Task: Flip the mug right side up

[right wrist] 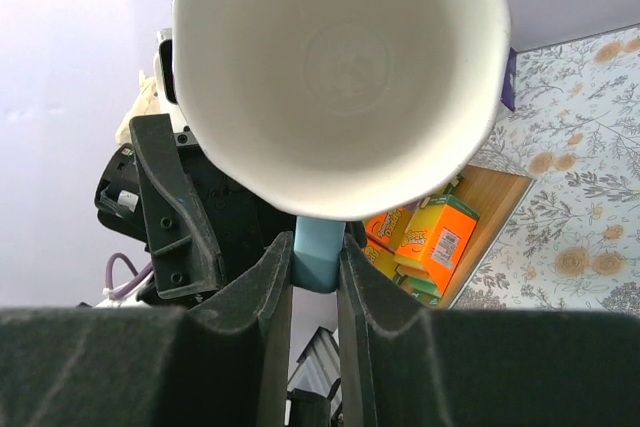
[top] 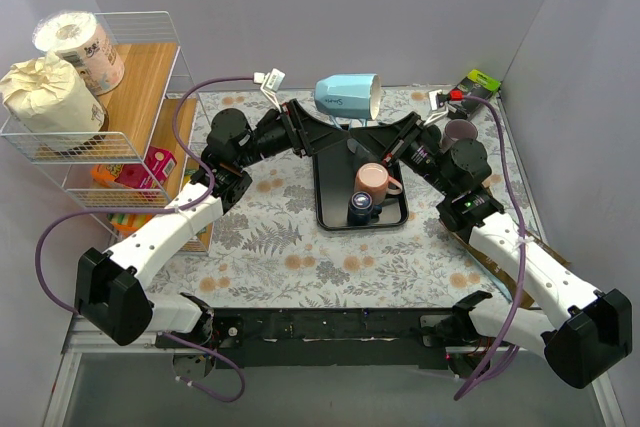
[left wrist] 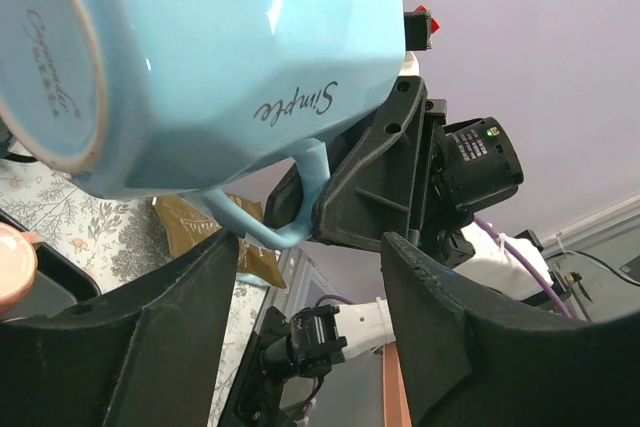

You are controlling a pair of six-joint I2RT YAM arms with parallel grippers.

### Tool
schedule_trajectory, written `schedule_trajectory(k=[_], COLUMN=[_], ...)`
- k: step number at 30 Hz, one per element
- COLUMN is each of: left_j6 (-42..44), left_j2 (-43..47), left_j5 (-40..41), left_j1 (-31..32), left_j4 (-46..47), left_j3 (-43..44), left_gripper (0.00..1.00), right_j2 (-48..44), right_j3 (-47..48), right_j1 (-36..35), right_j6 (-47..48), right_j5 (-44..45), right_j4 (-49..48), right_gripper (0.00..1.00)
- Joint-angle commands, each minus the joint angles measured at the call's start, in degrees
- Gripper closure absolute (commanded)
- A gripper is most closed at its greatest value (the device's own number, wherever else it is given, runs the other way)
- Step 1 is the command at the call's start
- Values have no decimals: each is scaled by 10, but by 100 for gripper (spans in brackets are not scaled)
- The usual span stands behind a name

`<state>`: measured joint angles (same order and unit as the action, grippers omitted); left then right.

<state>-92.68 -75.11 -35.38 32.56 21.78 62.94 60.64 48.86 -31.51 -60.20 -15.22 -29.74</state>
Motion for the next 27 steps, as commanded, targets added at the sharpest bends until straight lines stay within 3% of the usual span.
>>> schedule_trajectory(k=[1,27], left_j6=[12,52], left_j2=[30,21], left_j5=[0,68], left_j1=[3,3], left_j4=[9,-91], left_j3=[3,16], left_gripper=[42,35], right_j2=[-24,20], right_j3=[11,71], right_j1=[5,6], right_j6=[19,70], right_j5=[27,49], right_j4=[-57,-18], right_gripper=[99,99])
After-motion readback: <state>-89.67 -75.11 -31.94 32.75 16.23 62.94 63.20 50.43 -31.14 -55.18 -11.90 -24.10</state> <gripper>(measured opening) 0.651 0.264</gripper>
